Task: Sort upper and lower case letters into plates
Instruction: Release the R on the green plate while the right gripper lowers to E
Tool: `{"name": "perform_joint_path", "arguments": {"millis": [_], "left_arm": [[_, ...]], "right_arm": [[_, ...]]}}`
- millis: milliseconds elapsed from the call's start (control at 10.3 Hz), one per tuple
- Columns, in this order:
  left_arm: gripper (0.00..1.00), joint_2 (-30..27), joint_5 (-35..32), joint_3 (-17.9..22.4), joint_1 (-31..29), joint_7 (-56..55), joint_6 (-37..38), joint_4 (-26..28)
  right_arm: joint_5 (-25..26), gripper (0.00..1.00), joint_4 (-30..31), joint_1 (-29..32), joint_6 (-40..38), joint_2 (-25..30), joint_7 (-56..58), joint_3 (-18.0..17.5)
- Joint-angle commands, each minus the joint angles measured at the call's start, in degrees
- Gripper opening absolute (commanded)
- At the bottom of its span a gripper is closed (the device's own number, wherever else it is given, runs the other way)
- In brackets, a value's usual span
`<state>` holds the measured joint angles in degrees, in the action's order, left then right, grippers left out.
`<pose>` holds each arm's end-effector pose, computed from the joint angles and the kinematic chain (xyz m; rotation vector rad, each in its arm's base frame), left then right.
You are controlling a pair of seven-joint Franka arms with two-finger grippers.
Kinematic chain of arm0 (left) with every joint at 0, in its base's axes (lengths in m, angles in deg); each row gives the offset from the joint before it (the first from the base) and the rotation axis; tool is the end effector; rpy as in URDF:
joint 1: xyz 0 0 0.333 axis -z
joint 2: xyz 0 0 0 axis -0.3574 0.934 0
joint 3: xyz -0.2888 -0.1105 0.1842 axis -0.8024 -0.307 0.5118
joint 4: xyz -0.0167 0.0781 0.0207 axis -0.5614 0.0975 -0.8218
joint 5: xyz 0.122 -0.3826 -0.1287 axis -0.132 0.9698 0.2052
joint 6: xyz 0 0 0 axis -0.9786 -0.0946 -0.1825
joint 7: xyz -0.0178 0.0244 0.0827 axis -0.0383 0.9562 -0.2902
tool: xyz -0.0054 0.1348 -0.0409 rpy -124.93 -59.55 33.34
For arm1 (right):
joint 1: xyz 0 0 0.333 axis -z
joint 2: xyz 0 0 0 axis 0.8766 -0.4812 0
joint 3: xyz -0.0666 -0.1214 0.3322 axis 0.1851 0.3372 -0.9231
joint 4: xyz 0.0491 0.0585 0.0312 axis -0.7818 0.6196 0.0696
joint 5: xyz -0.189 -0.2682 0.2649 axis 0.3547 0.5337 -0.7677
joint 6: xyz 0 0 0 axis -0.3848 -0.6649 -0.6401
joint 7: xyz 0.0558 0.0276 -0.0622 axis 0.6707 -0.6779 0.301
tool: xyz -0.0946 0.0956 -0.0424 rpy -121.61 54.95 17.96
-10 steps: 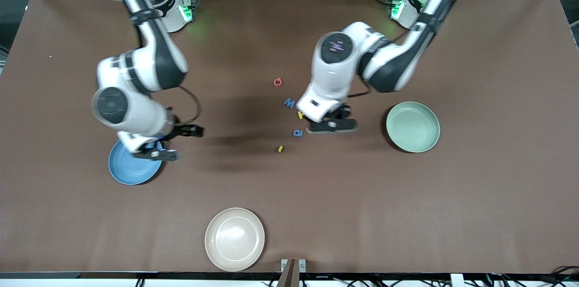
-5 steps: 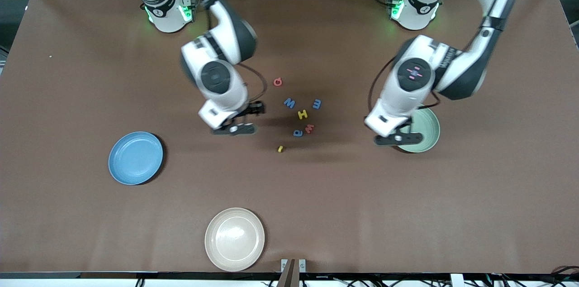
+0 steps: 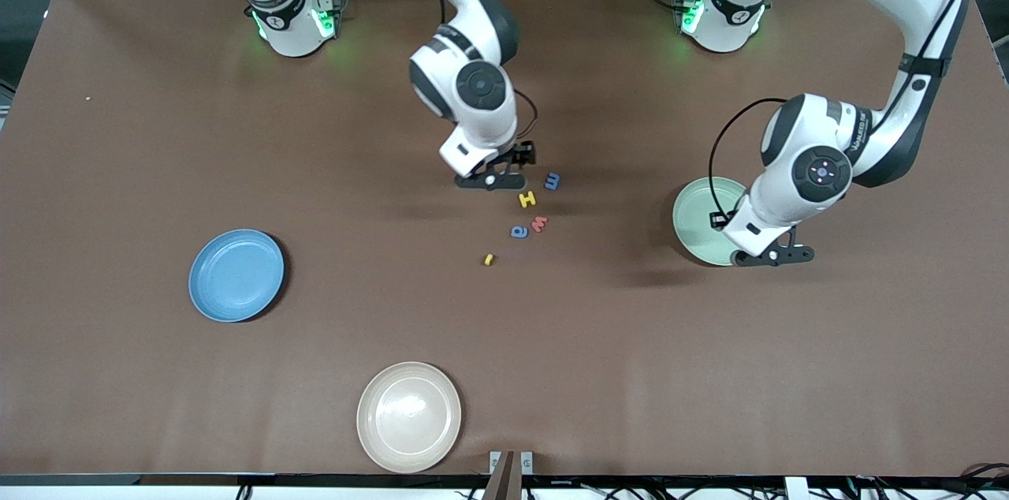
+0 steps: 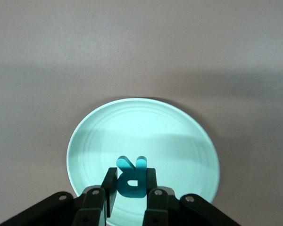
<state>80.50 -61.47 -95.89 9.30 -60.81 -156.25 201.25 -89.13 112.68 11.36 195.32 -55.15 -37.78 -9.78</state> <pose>0.6043 -0.1003 0.2510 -3.0391 -0.0969 0.1815 0.4658 0.5550 0.2607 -3.0877 0.1247 0.1547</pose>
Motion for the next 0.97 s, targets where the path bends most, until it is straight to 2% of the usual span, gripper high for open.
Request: {"name": "perform_joint_path", "arguments": {"millis": [0, 194, 387, 484, 581, 677, 871], "left_arm": [[0.0, 1.4, -0.6, 0.1, -0.3, 0.4, -1.4, 1.2], [0.0, 2.8, -0.6, 0.5, -0.2, 0.4, -1.5, 1.0], [0.21, 3.0, -0.7, 0.6, -0.2, 0.4, -1.4, 0.8], [0.45, 3.0, -0.7, 0.6, -0.2, 0.4, -1.4, 0.7], [0.76, 2.9, -0.7, 0.6, -0.2, 0.4, -1.4, 0.7], [1.0, 2.9, -0.7, 0.6, -0.2, 0.4, -1.4, 0.7], [1.0, 2.6, -0.7, 0.6, -0.1, -0.1, -1.2, 0.6]], "right_arm": [[-1.6, 1.0, -4.4, -2.4, 3.6, -5.2, -6.5, 0.6], [-1.2, 1.0, -7.4, -5.1, 7.5, -9.8, -16.3, 0.6], [-1.3, 1.0, -11.2, -5.2, 7.8, -13.2, -21.4, 0.6], [-1.3, 1.0, -12.6, -5.3, 7.9, -14.4, -23.3, 0.6], [-1.2, 1.0, -14.2, -5.8, 7.6, -15.5, -24.7, 0.6], [-1.0, 1.0, -15.4, -6.3, 7.4, -16.5, -25.8, 0.6], [-0.2, 1.0, -16.4, -7.4, 7.4, -17.7, -25.9, 0.9]]}}
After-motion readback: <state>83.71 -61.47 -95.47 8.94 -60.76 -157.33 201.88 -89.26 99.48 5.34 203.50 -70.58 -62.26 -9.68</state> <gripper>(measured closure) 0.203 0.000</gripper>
